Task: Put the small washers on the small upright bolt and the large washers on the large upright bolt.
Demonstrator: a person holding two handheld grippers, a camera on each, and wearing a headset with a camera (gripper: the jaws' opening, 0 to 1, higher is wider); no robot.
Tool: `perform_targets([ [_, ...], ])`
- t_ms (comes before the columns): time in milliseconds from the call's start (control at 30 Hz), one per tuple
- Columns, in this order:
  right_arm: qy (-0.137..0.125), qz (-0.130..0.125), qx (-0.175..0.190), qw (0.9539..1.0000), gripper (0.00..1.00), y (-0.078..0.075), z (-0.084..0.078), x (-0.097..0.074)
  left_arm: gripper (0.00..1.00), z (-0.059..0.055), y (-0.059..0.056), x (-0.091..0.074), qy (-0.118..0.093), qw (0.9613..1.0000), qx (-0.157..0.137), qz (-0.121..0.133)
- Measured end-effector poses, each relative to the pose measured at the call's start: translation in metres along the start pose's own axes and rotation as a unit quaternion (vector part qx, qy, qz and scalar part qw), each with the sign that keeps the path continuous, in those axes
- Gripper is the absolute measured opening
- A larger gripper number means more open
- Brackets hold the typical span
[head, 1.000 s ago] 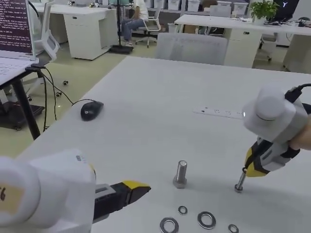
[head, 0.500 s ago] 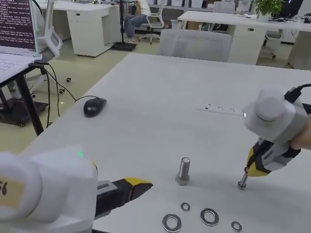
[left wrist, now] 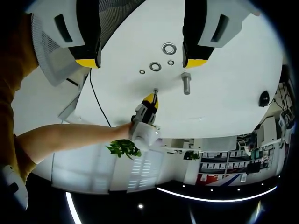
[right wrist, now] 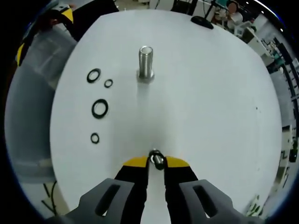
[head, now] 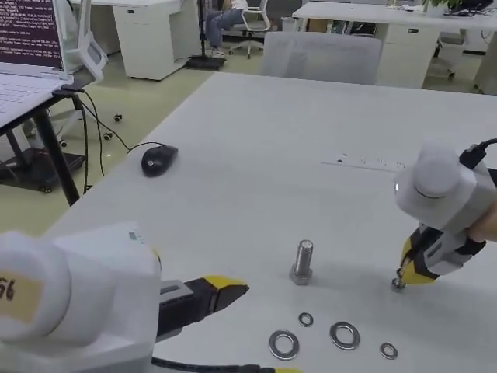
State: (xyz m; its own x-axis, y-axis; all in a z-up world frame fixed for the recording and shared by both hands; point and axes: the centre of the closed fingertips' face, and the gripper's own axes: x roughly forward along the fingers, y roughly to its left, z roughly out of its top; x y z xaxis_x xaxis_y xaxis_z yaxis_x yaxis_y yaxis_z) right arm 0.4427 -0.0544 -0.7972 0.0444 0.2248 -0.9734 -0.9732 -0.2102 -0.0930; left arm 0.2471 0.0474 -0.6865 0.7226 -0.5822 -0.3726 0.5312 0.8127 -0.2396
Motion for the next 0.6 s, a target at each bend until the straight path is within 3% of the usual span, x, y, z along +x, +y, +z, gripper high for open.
perform_targets([
  [367,-0.011,0.008,0.007,0.9999,0.17,0.001,-0.0028,0.0102,0.7,0.0004,0.0018,0.0047,0.002,1.0,-0.003,-0.003],
  [600,-0.014,0.003,0.01,0.9998,0.19,-0.0013,-0.0058,0.0077,0.7,-0.0007,0.0038,0.006,0.004,1.0,-0.004,-0.004],
])
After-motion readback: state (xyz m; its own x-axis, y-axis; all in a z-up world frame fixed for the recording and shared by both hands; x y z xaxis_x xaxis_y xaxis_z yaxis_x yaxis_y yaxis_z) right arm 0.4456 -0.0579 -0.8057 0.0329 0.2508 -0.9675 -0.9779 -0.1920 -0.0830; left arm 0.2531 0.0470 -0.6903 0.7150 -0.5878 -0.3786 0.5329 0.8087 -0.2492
